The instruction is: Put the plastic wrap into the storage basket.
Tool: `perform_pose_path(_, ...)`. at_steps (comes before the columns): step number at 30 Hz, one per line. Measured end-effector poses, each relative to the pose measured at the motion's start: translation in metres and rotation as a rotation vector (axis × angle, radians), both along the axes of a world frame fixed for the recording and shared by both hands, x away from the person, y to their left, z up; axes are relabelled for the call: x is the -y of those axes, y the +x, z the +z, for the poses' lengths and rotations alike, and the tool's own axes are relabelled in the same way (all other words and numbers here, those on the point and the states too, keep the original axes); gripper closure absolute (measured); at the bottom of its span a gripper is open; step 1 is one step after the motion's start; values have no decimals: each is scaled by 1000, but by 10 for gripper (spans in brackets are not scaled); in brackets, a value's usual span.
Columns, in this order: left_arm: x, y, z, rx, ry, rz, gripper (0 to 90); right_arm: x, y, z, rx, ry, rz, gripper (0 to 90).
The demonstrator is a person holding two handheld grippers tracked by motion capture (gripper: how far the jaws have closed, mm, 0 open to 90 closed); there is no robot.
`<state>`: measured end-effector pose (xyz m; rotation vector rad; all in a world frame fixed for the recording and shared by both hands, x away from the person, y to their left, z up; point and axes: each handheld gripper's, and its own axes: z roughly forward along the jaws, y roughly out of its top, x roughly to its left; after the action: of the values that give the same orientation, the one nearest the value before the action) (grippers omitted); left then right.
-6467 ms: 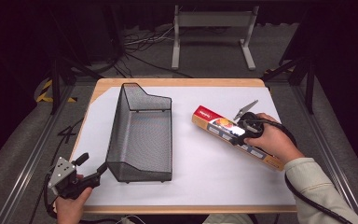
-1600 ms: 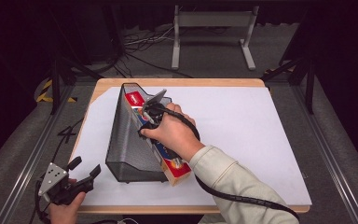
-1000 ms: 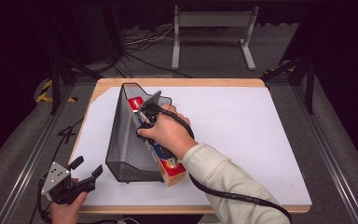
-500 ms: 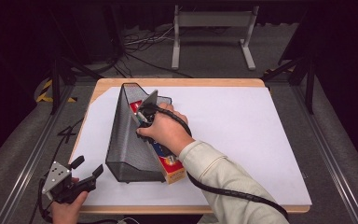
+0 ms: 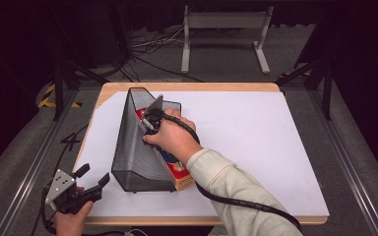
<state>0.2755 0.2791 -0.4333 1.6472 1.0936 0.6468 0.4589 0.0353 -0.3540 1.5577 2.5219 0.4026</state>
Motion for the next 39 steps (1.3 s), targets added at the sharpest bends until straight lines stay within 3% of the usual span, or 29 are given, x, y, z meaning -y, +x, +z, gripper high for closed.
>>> perform_pose_path(5, 0, 1, 0, 2, 3, -5, 217, 3, -1, 0, 12, 18, 24, 378)
perform_pose_path(9, 1, 1, 0, 1, 1, -3, 217, 9, -1, 4, 9, 83, 42, 299)
perform_pose_path(13, 2, 2, 0, -1, 0, -5, 217, 15, -5, 14, 50, 109, 62, 279)
perform_pose_path(21, 2, 2, 0, 2, 5, -3, 217, 37, -13, 34, 118, 207, 88, 279)
perform_pose_path(28, 3, 3, 0, 3, 7, -1, 217, 54, -18, 46, 195, 284, 128, 278)
perform_pose_path(29, 3, 3, 0, 3, 5, 1, 217, 60, -22, 53, 231, 316, 147, 279)
perform_pose_path(31, 2, 3, 0, 2, 3, 4, 216, 61, -24, 55, 240, 323, 153, 279)
perform_pose_path(39, 3, 3, 0, 1, 4, 1, 215, 81, -40, 69, 361, 415, 214, 279)
